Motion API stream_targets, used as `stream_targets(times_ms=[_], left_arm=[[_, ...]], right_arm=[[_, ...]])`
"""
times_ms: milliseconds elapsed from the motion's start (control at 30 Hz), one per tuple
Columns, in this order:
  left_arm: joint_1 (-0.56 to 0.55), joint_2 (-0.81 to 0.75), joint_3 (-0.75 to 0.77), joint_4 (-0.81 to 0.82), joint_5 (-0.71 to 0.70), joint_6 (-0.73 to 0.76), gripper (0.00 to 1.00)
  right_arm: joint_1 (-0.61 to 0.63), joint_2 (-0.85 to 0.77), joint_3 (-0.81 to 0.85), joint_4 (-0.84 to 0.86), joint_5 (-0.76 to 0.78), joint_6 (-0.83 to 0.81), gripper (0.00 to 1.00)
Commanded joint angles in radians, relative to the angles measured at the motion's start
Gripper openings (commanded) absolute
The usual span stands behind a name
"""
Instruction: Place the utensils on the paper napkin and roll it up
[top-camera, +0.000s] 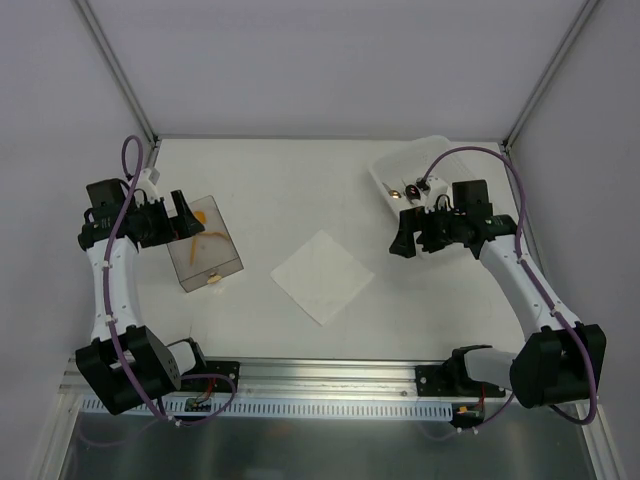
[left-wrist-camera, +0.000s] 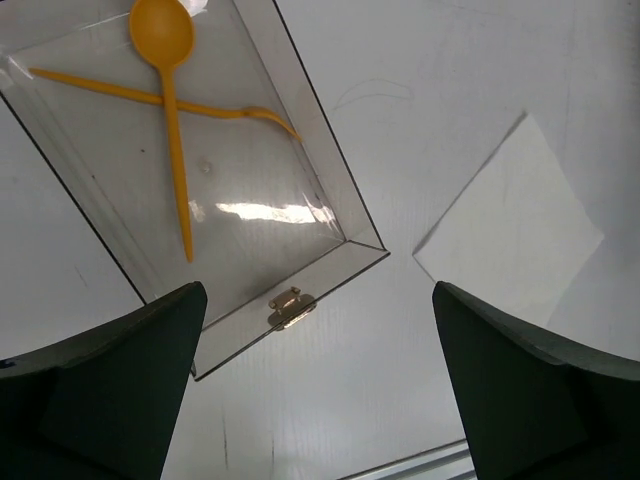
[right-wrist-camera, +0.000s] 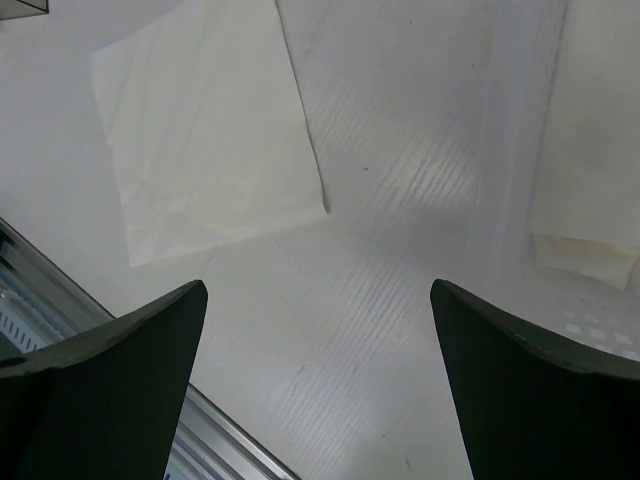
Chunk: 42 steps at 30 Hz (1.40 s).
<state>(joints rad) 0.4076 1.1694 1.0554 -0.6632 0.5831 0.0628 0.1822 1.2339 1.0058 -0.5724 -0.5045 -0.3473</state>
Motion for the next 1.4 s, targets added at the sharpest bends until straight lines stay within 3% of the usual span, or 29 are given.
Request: stream_targets(times_ms=[0, 267, 433, 667, 1033, 1233, 1367], left_arm=[[0.007, -0.005, 0.001, 0.042, -0.07, 0.002, 0.99], [0.008, 0.125, 0.165, 0.073, -0.152, -0.015, 0.99], [-0.001, 0.214, 0.189, 0.091, -0.167, -0.058, 0.96], [-0.064, 0.366, 0.167, 0.117, -0.275, -0.06, 0.84], [-0.141, 0.545, 0.173, 0.183, -0.41, -0.06, 0.53], [-0.156, 0.608, 0.19, 0.188, -0.437, -0.057, 0.52], [-0.173, 0.639, 0.187, 0.191, -0.447, -0.043, 0.44]], right_arm=[[0.01, -0.011, 0.002, 0.023, -0.025, 0.018, 0.99], [0.026, 0.016, 0.01, 0.028, -0.014, 0.014, 0.99], [0.037, 0.062, 0.028, 0.028, -0.005, 0.016, 0.99], [0.074, 0.139, 0.076, 0.028, 0.041, 0.022, 0.99], [0.082, 0.173, 0.083, 0.022, 0.076, 0.022, 0.99], [0.082, 0.171, 0.076, 0.02, 0.093, 0.016, 0.99], [0.082, 0.176, 0.073, 0.022, 0.098, 0.016, 0.99]])
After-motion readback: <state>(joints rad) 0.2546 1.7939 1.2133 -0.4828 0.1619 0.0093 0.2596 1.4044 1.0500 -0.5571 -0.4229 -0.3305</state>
